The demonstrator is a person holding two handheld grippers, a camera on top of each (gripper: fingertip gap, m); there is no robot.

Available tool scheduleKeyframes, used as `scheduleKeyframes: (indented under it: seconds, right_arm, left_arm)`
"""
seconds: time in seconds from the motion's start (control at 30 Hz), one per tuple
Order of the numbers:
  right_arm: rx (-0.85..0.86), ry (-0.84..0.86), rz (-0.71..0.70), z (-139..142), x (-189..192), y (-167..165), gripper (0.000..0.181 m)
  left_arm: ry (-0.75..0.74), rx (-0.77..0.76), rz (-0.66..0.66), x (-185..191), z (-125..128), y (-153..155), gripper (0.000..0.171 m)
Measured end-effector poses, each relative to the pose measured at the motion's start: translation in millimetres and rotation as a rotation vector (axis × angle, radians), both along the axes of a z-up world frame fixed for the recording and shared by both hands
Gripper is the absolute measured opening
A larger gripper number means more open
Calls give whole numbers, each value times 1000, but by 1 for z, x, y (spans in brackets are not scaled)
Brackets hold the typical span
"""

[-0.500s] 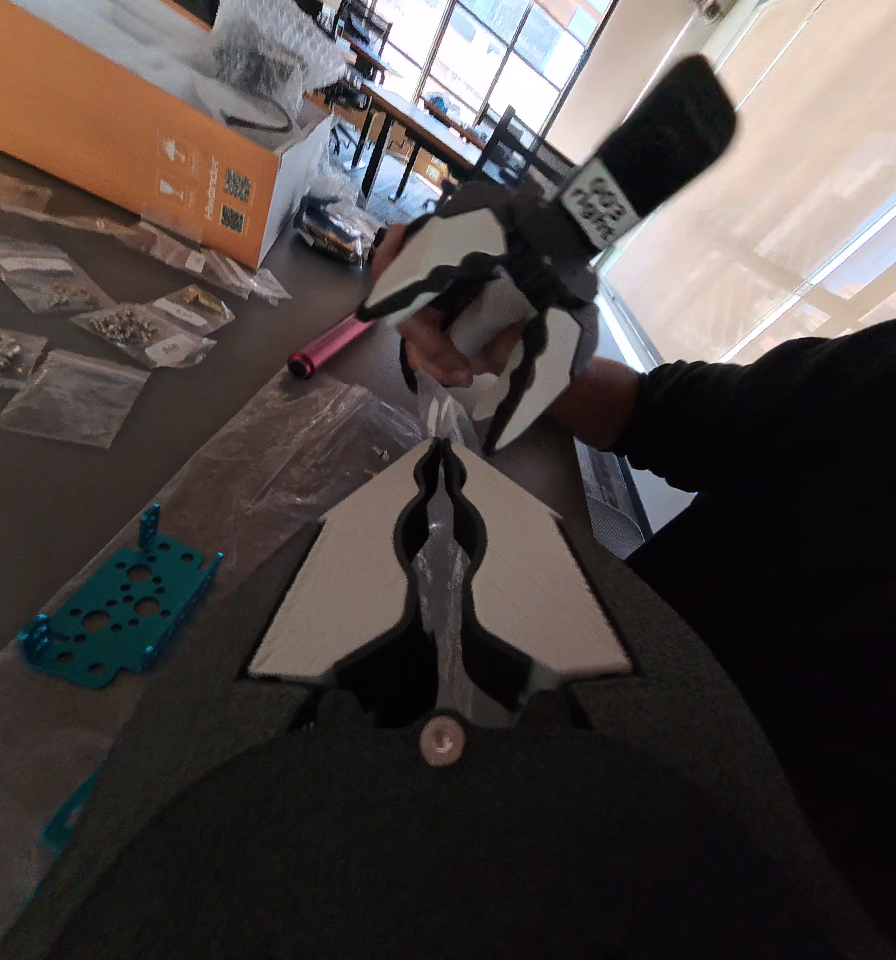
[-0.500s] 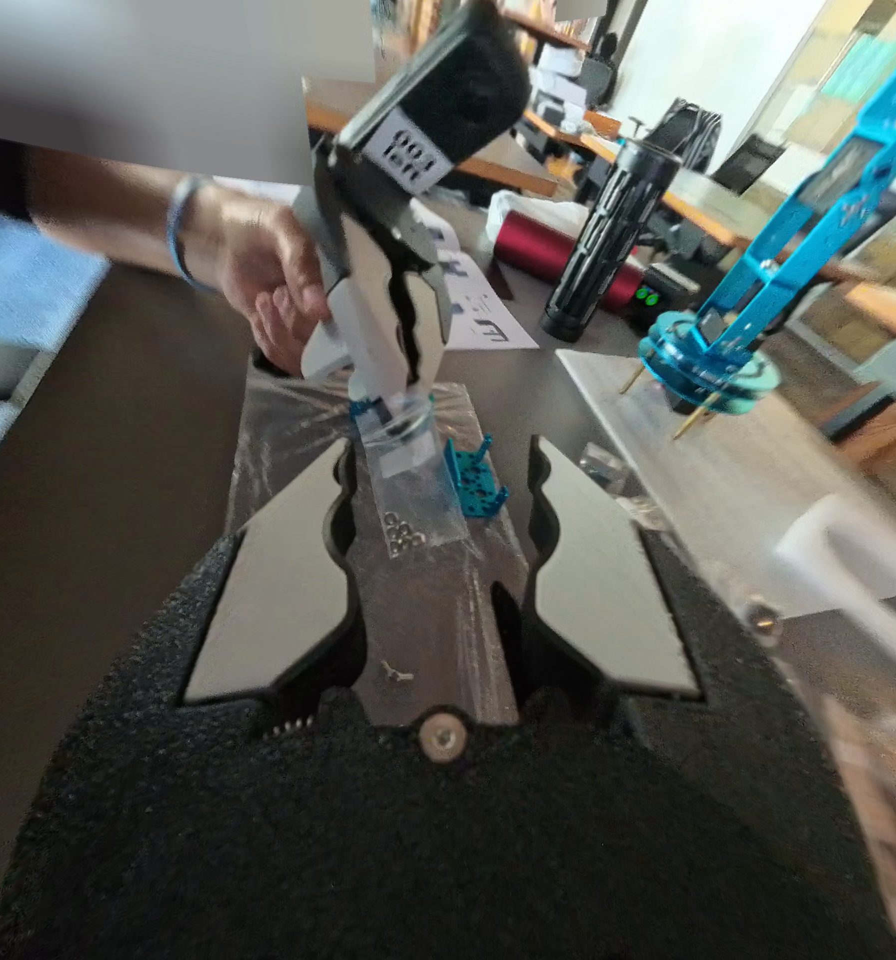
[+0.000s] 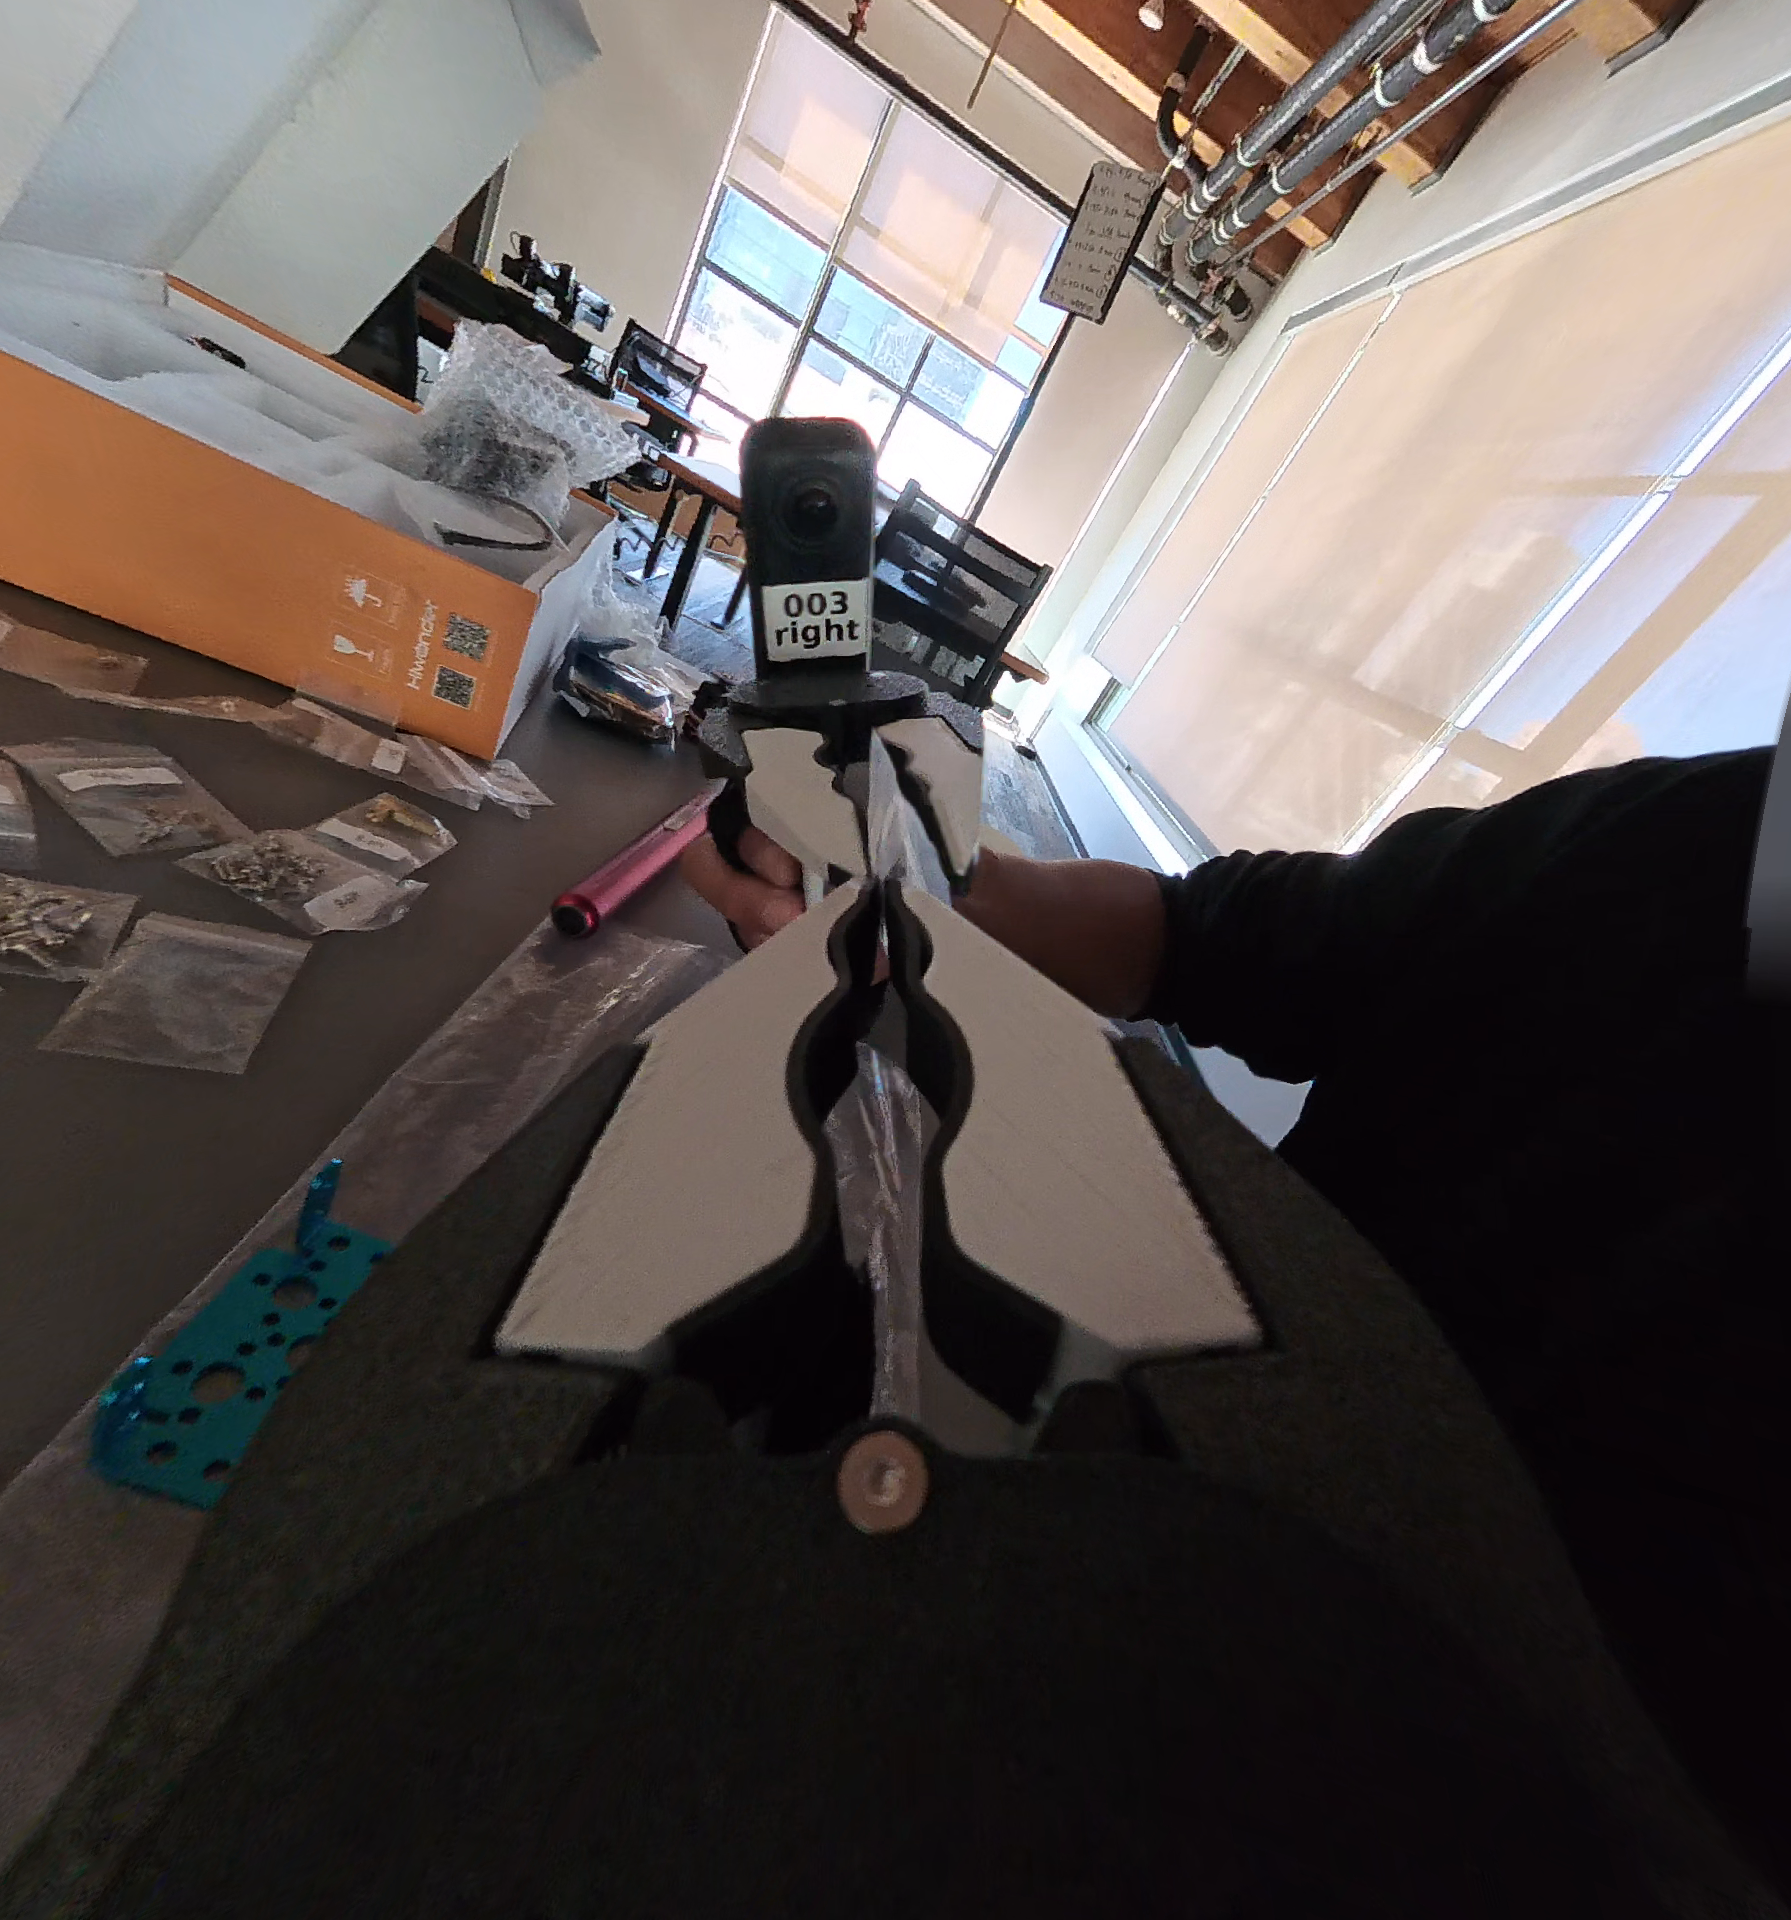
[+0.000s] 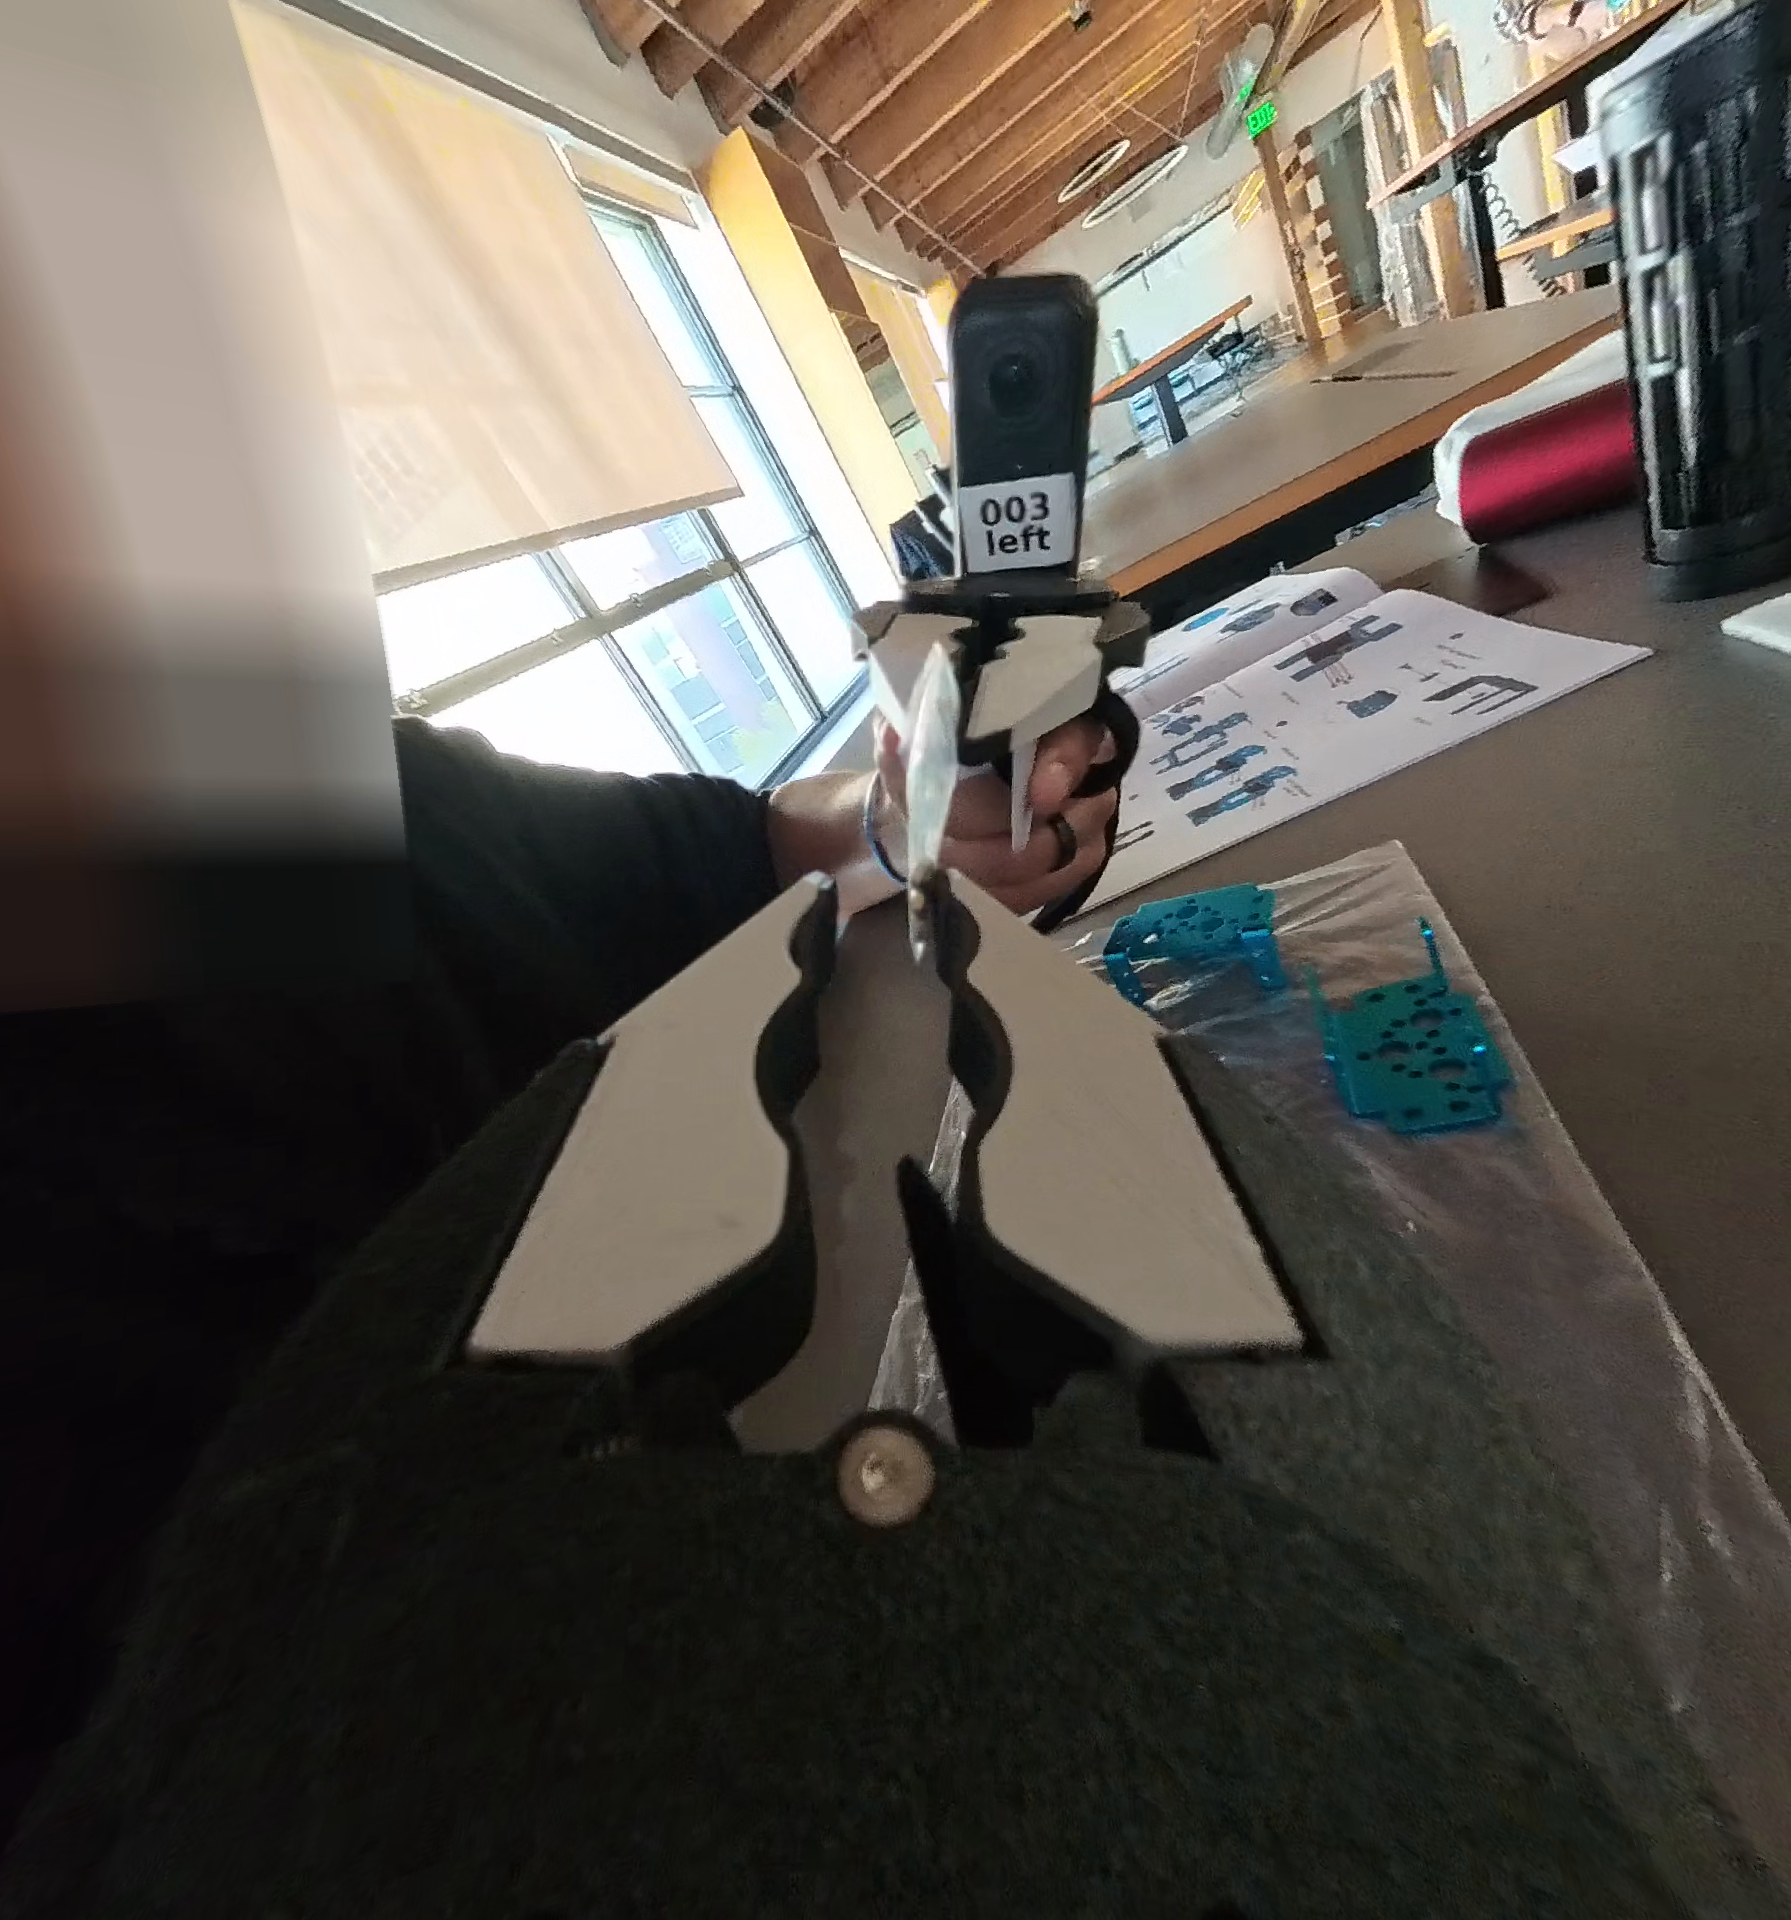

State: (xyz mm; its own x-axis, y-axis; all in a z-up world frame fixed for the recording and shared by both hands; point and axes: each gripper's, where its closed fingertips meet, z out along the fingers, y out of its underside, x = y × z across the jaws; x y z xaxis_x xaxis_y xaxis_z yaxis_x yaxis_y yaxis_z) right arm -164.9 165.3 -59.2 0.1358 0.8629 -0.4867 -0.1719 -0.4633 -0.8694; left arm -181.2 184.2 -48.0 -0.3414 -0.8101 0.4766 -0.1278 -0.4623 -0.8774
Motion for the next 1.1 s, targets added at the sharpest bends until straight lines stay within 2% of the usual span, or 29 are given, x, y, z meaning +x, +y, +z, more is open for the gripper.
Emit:
scheduleKeyframes:
  seconds: [0.2,0.37,0.9,1.0,1.1]
  right_arm:
    - [11,7,-19,4,3,1,4]
    - [12,-3,-48,3,10,6,2]
    - [8,-41,-75,0,11,10,0]
    - [11,-63,-79,-3,10,10,10]
    - [20,-61,-77,-2,9,9,8]
  left_arm:
    - [-3,16,3,1,0,-2,0]
    - [-12,24,7,-1,3,0,0]
    - [8,34,11,1,-2,0,0]
    - [3,22,12,1,-1,1,0]
    - [0,19,15,0,0,2,0]
